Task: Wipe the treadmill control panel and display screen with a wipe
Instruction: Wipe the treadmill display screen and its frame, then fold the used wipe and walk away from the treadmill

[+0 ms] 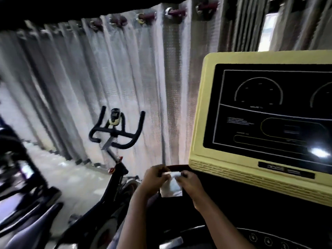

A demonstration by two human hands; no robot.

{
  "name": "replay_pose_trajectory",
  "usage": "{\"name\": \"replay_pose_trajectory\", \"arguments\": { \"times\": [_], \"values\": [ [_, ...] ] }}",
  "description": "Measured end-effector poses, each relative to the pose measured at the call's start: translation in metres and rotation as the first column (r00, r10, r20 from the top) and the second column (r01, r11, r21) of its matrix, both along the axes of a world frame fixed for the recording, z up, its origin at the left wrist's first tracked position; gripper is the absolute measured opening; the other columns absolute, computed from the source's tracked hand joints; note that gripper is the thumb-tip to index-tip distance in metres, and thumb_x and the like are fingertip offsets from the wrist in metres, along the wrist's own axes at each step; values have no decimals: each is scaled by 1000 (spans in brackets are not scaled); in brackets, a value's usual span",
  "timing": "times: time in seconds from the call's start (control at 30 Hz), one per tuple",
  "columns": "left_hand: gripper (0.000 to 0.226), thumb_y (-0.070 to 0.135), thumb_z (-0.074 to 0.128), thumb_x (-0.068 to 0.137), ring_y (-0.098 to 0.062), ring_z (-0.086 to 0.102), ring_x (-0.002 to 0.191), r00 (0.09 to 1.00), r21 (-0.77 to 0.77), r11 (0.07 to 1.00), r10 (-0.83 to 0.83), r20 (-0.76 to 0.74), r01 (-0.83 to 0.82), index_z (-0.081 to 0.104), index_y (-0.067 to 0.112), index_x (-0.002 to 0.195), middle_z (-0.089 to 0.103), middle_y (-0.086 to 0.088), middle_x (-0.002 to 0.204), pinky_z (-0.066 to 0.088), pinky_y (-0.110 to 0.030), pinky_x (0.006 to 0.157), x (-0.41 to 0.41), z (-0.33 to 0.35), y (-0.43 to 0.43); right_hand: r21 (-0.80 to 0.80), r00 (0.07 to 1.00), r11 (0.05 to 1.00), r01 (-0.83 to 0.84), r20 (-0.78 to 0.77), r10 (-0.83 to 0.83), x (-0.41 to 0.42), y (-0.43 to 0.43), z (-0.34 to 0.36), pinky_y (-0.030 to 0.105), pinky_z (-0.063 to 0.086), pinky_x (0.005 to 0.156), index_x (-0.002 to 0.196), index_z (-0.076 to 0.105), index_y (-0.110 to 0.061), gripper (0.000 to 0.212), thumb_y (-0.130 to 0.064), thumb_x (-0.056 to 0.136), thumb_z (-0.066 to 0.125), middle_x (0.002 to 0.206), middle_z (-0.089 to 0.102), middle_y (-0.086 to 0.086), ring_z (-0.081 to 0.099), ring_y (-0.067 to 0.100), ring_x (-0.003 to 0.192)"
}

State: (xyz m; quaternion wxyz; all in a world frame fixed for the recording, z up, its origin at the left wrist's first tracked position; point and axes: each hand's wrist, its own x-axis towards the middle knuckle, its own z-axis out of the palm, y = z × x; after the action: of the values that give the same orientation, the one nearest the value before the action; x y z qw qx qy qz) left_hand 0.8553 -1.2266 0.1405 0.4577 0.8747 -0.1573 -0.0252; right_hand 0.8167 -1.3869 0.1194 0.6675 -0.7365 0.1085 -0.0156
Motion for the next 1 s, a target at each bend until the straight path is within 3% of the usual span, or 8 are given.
{"name": "replay_pose_trajectory", "arguments": {
  "times": [0.17,0.3,0.4,0.5,0.7,0.77,0.9,1.0],
  "values": [
    [15,18,80,71,0,60,65,960,-87,956,277,-37,-279,70,26,80,69,8,71,49,-21,64,-77,-2,45,-132,952,947,-292,50,301,-28,30,7,20,46,58,77,62,-16,12,-11,86,69,73,65,0,59,12,69],
    [18,17,82,71,-9,57,62,850,-84,846,524,-52,-526,68,28,75,67,1,70,48,-29,58,-176,-14,89,-266,821,805,-530,78,566,-70,76,-1,11,42,59,84,66,-12,7,-8,85,71,76,65,0,57,10,71],
    [15,21,79,70,-13,56,64,740,-56,738,671,-44,-673,67,25,78,66,-1,70,48,-30,61,-253,-10,116,-225,738,733,-642,76,670,-116,118,-3,10,42,58,82,64,-13,13,-3,82,72,73,62,-4,56,9,68],
    [14,14,78,77,-10,58,71,629,67,628,777,-21,-775,74,15,90,69,0,79,48,-27,69,-338,-3,145,-171,583,582,-795,46,811,-175,165,-6,15,45,58,85,62,-12,16,1,83,70,75,61,-2,55,10,67],
    [16,14,77,77,-6,68,81,321,97,319,947,0,-943,75,18,92,74,6,87,50,-15,71,-524,1,173,-26,191,192,-981,32,981,-330,248,-9,24,50,65,88,67,-10,8,-14,86,74,79,70,2,64,11,74],
    [16,13,77,78,-2,66,79,151,48,152,988,-21,-987,73,19,92,74,7,87,50,-15,71,-616,0,176,-51,17,19,-999,49,999,-414,278,-9,29,50,66,84,69,-13,10,-21,86,74,77,70,4,65,12,73],
    [19,4,73,78,7,62,69,-45,70,-42,998,-45,-997,72,16,93,72,8,83,49,-13,68,-742,-5,171,-84,-98,-96,-992,18,995,-534,314,-19,34,52,68,85,66,-9,27,-33,78,76,81,71,10,66,17,76],
    [24,-1,70,78,1,64,67,-245,86,-241,969,-42,-967,70,18,93,71,6,80,56,-25,69,-862,-7,162,-113,-228,-225,-968,18,973,-657,329,-12,24,44,57,70,56,-13,24,-19,83,76,66,59,-2,55,10,63]
  ]
}}
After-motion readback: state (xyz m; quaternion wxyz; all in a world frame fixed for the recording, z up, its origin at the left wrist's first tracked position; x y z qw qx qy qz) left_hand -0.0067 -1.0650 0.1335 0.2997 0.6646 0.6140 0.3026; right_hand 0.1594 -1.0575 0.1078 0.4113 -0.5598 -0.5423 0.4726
